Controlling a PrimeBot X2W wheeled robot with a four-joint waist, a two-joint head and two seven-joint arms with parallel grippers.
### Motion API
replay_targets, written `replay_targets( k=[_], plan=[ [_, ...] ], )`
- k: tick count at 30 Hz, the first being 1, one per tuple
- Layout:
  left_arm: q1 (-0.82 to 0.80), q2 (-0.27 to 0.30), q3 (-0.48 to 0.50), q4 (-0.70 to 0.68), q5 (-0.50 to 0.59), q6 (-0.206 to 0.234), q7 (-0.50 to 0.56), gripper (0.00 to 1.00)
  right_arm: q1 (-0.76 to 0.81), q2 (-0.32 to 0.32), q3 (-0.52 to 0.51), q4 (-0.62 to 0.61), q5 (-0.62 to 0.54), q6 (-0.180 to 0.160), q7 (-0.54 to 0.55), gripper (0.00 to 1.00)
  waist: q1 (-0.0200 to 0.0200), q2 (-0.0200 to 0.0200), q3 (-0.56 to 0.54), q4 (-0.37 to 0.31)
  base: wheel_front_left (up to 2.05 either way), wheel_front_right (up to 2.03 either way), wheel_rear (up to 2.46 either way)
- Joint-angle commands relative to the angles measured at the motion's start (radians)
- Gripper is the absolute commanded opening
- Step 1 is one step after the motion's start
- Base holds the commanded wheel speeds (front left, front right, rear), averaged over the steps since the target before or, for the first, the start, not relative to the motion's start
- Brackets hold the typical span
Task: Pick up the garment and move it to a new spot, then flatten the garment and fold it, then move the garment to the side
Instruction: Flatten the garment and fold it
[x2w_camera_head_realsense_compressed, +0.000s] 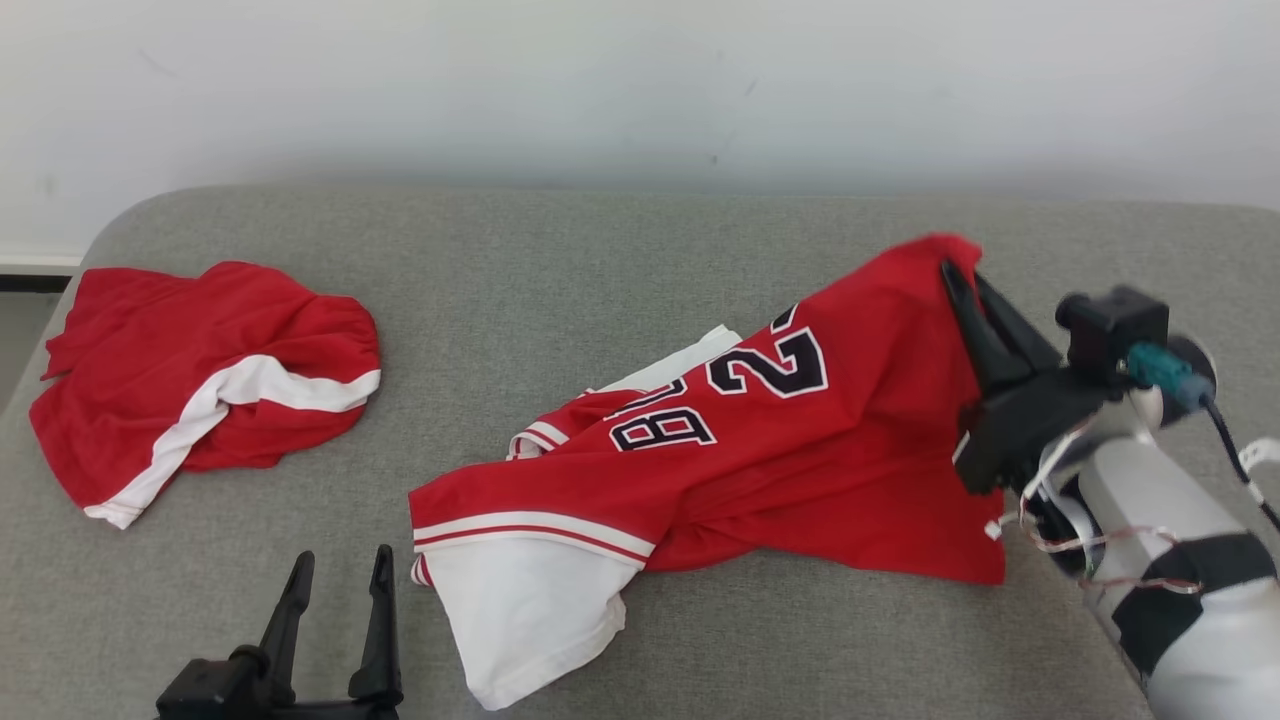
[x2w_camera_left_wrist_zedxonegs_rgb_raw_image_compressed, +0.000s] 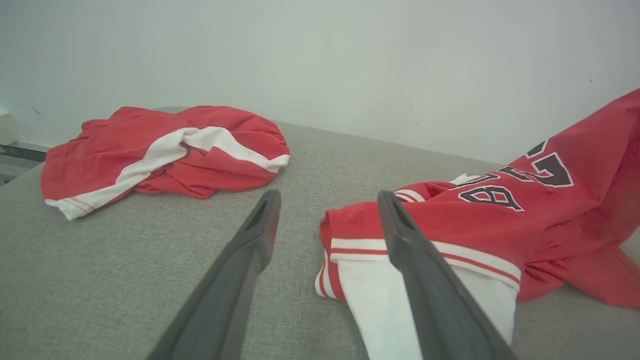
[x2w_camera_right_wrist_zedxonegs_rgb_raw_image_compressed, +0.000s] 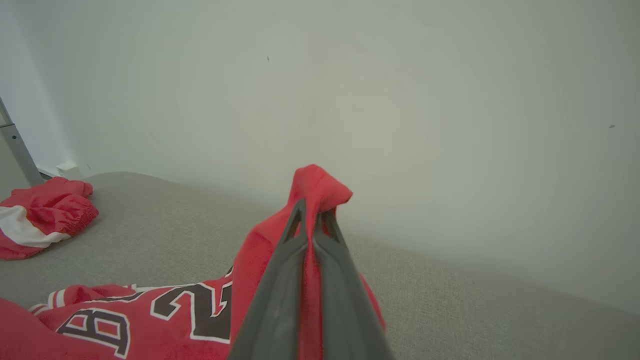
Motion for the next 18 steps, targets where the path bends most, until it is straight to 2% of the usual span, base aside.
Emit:
replay_targets(
  k=[1,2,3,4,11,18],
  plan=[
    [0.012,0.0,0.005,-0.004,-0.002,0.0,-0.001,1.0,0.028,-0.001,-0.011,0.001,0.007,-0.002,-0.005,0.0,0.0001,0.0,-0.011,-0.012,0.0,0.0,0.0],
    [0.018,0.0,0.005,-0.004,-0.002,0.0,-0.001,1.0,0.048,-0.001,-0.017,0.01,0.006,-0.002,-0.005,0.03,0.0001,0.0,-0.014,-0.018,0.0,0.0,0.0],
    [0.023,0.0,0.005,-0.004,0.0,-0.001,-0.001,1.0,0.062,-0.001,-0.026,0.015,0.003,-0.002,-0.005,0.75,0.0001,0.0,-0.018,-0.022,0.0,0.0,0.0],
    [0.026,0.0,0.005,-0.003,0.002,-0.002,-0.001,1.0,0.077,0.003,-0.028,0.021,0.003,-0.002,-0.005,1.0,0.0001,0.0,-0.021,-0.027,0.0,0.0,0.0],
    [0.033,0.0,0.004,-0.007,0.006,-0.003,-0.001,1.0,0.171,0.01,-0.089,0.0,0.014,-0.002,-0.005,1.0,0.0001,0.0,-0.04,-0.05,0.0,0.0,0.0],
    [0.042,0.0,0.013,-0.008,0.013,-0.006,-0.001,1.0,0.319,0.024,-0.187,-0.12,0.01,-0.002,-0.005,1.0,0.0001,0.0,-0.058,-0.065,0.0,0.0,0.0]
  ],
)
